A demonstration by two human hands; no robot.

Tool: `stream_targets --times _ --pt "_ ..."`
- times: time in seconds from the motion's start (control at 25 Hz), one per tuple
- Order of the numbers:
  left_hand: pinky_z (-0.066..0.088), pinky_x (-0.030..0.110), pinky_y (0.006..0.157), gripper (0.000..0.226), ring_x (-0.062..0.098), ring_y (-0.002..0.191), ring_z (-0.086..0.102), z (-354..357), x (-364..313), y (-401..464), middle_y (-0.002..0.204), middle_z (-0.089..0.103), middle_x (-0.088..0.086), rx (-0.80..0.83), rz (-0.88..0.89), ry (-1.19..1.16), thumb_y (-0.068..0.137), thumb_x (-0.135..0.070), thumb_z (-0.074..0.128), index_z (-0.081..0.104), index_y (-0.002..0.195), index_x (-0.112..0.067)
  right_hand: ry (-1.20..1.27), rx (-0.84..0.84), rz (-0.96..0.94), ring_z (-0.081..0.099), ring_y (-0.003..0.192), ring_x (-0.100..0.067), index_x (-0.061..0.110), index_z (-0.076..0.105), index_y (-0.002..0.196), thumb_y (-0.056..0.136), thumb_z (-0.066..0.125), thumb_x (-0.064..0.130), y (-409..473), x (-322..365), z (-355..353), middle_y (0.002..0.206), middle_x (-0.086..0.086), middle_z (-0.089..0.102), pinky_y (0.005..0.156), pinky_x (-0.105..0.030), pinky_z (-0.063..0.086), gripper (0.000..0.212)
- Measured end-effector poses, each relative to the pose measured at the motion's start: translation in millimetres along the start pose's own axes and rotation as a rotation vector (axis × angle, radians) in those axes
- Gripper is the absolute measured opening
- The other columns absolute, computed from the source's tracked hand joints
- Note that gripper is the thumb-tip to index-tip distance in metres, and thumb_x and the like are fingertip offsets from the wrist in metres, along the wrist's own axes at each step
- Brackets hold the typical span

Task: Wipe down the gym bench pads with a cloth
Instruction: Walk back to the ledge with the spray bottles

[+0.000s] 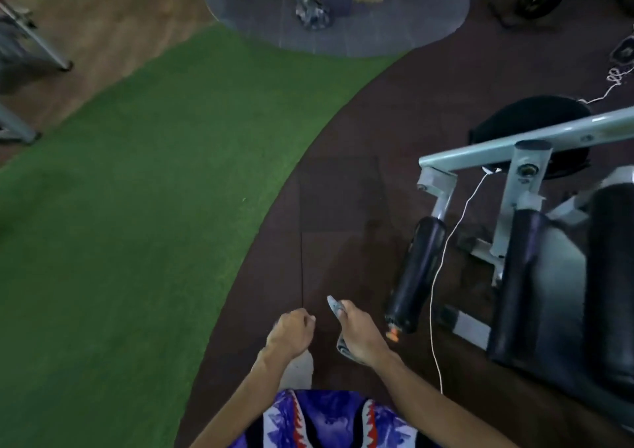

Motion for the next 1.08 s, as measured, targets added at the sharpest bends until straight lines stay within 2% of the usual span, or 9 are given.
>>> stream_targets --times 0.08,0.2,0.28,0.44,0.64,0.8,0.92,1.0,1.08 --pt "0.055 0.043 0.089 0.035 0.034 0.098 0.067 -59 -35 53 0.104 0.072 0.016 0.01 0.008 0.021 0.099 -0.036 0.043 0.065 0.104 -0.009 0.024 -0.006 -0.007 0.065 0.083 -0.02 0.016 0.053 0.13 0.107 0.028 0.03 62 46 -32 0.1 -0.006 0.068 0.071 -0.032 0.047 0.036" --pt "0.053 0.04 0.088 0.034 0.035 0.101 0.066 -134 -83 132 0.108 0.071 0.016 -0.009 0.026 0.039 0.099 -0.035 0.043 0.064 0.103 -0.009 0.079 -0.016 0.001 0.069 0.084 -0.024 0.016 0.052 0.128 0.107 0.03 0.029 149 107 -77 0.101 -0.011 0.07 0.072 -0.037 0.053 0.033" --pt "0.052 0.04 0.088 0.034 0.036 0.102 0.066 -173 -121 189 0.109 0.071 0.017 0.018 0.027 0.07 0.099 -0.035 0.042 0.063 0.105 -0.009 0.061 -0.008 0.011 0.069 0.09 -0.028 0.014 0.052 0.128 0.107 0.03 0.028 218 141 -106 0.106 -0.013 0.069 0.078 -0.041 0.055 0.034" --pt "0.053 0.041 0.088 0.033 0.035 0.101 0.066 -234 -197 314 0.109 0.07 0.016 0.047 0.045 0.107 0.099 -0.035 0.042 0.063 0.101 -0.009 -0.002 -0.019 -0.001 0.058 0.114 -0.034 0.013 0.049 0.134 0.107 0.027 0.028 357 181 -176 0.124 -0.018 0.062 0.096 -0.044 0.047 0.038" --pt "0.053 0.041 0.09 0.035 0.035 0.102 0.066 -330 -338 477 0.11 0.07 0.016 0.043 0.047 0.082 0.1 -0.034 0.042 0.063 0.104 -0.006 -0.011 -0.023 0.042 0.062 0.103 -0.032 0.011 0.048 0.133 0.107 0.028 0.028 540 237 -319 0.12 -0.017 0.064 0.084 -0.039 0.046 0.038" --pt "0.055 0.044 0.091 0.034 0.034 0.1 0.067 -398 -440 585 0.108 0.071 0.014 0.035 0.05 0.06 0.099 -0.036 0.042 0.063 0.103 -0.01 -0.007 -0.033 0.055 0.063 0.095 -0.03 0.012 0.049 0.131 0.107 0.029 0.026 654 288 -413 0.114 -0.016 0.065 0.077 -0.037 0.043 0.035" --pt "0.051 0.043 0.096 0.036 0.036 0.112 0.062 -450 -504 681 0.116 0.067 0.018 0.047 0.061 0.111 0.1 -0.035 0.041 0.063 0.109 -0.008 0.014 -0.049 0.056 0.063 0.095 -0.032 0.012 0.05 0.129 0.107 0.03 0.027 754 323 -473 0.113 -0.017 0.065 0.078 -0.04 0.046 0.034" --pt "0.052 0.042 0.093 0.038 0.036 0.108 0.063 -487 -545 749 0.115 0.068 0.018 0.072 0.08 0.139 0.101 -0.033 0.04 0.064 0.111 -0.005 0.009 -0.066 0.063 0.062 0.094 -0.033 0.011 0.05 0.13 0.107 0.03 0.026 827 348 -514 0.113 -0.018 0.065 0.077 -0.04 0.045 0.034" --pt "0.056 0.043 0.09 0.038 0.034 0.102 0.067 -534 -586 817 0.111 0.07 0.018 0.09 0.084 0.147 0.101 -0.034 0.041 0.064 0.107 -0.005 0.019 -0.092 0.065 0.059 0.085 -0.028 0.01 0.049 0.131 0.107 0.029 0.025 893 380 -560 0.11 -0.016 0.064 0.071 -0.037 0.041 0.034"
Point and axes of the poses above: each hand's wrist, its own y-axis towards the middle knuckle, its own z-axis out of the palm, x = y × z, the point moved 8 cm from there along y, towards the middle knuckle
